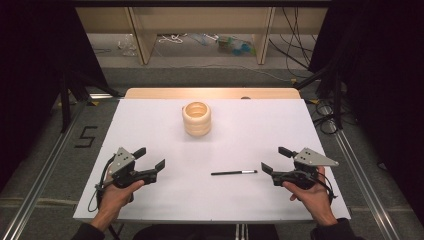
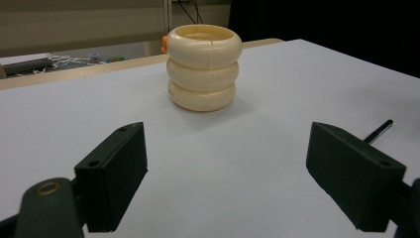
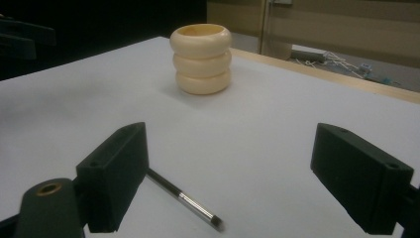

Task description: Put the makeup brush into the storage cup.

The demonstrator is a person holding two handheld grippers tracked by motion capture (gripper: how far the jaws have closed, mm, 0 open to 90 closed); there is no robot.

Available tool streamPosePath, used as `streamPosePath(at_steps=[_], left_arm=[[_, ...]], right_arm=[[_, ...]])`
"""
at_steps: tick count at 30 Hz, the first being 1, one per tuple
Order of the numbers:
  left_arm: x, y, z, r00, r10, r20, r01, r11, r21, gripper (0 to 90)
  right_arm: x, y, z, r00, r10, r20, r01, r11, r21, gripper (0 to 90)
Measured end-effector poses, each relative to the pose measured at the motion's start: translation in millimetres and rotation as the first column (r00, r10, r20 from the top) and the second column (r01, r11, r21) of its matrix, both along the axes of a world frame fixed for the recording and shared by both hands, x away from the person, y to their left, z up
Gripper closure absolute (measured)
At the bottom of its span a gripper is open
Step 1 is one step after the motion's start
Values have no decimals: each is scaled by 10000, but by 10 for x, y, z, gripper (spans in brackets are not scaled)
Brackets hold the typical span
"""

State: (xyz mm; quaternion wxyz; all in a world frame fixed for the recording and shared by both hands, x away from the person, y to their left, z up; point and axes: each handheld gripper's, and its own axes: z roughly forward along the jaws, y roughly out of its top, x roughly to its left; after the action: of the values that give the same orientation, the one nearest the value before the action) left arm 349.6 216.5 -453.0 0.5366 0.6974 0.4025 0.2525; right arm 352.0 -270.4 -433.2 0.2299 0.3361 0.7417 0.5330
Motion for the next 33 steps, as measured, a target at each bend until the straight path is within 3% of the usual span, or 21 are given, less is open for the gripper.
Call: streamPosePath(at_steps=[11, 12, 13, 16, 17, 24, 26, 33], left_arm=[[3, -6, -3, 10000, -26, 2, 26, 10000, 80, 162], [1, -7, -3, 10000, -15, -2, 15, 10000, 95, 162], [1, -7, -2, 10000, -21, 0, 21, 9999, 105, 162], [2, -10, -3, 10000, -54, 2, 54, 9999, 104, 162], [-1, -16, -5, 10000, -27, -21, 27, 10000, 54, 162], [0, -21, -7, 10000, -59, -5, 59, 9999, 118, 162], [1, -27, -12, 10000, -48, -44, 49, 9999, 99, 162], [1, -28, -10, 10000, -77, -10, 77, 9999, 147, 163]], right_arm=[[10, 10, 7, 9999, 152, -23, -152, 9998, 85, 178], [0, 17, 13, 9996, 174, -232, -171, 9998, 131, 180], [11, 13, 13, 9998, 192, -33, -192, 9998, 44, 180], [10, 21, 18, 9997, 222, -105, -222, 9997, -41, 182], [7, 17, 39, 9998, 192, -108, -195, 9995, -264, 183], [61, 77, 66, 9971, 732, -223, -738, 9969, -284, 180], [91, 111, 103, 9950, 942, -342, -969, 9913, -885, 181], [177, 247, 180, 9835, 1662, -714, -1765, 9681, -1778, 200]])
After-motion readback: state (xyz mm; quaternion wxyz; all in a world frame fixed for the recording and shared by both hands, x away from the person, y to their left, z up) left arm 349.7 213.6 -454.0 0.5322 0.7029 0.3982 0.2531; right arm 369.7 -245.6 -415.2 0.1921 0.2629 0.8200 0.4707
